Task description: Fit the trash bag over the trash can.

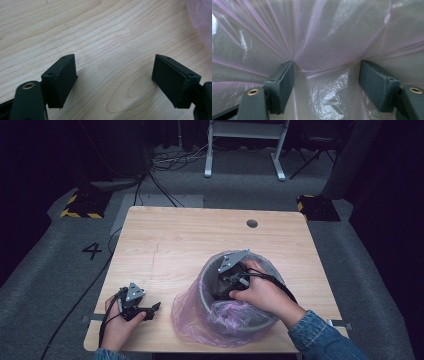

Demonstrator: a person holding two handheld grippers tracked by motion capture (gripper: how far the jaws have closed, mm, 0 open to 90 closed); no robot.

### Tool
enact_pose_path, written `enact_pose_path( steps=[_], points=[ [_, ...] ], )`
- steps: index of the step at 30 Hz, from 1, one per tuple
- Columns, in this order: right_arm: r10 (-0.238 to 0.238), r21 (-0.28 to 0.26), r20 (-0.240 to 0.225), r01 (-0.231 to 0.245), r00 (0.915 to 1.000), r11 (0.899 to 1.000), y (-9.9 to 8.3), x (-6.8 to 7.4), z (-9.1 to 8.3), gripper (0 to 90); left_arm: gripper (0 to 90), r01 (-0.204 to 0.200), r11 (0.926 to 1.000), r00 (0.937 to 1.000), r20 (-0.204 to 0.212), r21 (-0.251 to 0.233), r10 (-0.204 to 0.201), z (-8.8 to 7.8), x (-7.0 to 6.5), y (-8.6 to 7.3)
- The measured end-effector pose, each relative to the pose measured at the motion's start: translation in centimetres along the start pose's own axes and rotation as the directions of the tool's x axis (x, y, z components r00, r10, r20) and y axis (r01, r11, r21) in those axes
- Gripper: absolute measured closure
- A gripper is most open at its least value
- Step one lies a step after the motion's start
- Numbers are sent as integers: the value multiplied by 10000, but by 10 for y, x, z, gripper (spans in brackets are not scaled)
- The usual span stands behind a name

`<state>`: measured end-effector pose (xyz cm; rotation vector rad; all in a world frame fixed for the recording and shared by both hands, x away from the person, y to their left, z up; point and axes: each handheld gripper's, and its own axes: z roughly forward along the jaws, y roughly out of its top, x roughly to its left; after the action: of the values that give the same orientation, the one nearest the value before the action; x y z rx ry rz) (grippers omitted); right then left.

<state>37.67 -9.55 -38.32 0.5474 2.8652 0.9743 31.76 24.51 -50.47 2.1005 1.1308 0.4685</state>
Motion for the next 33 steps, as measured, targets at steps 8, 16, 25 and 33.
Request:
enact_pose_path(
  steps=[8, 16, 25, 33],
  points=[
    [240, 713, -8, -239, 9997, 9972, -5, 1, 9, 227, 198, 2, 10000, 10000, 0, -2, -2, 0, 0, 0],
    [295, -687, -277, -313, 9992, 9971, 2, 4, -17, 216, 197, 6, 10000, 10000, 5, 0, -6, 0, 0, 0],
    [-8, -2739, -580, -152, 9983, 9616, 13, 9, -69, 224, 197, 7, 10000, 10000, -5, -12, -7, 0, 0, 0],
    [-1202, -3578, -1358, 644, 9834, 9316, 14, 26, -94, 220, 197, 7, 10000, 10000, 3, 5, -7, 0, 0, 0]
  ],
)
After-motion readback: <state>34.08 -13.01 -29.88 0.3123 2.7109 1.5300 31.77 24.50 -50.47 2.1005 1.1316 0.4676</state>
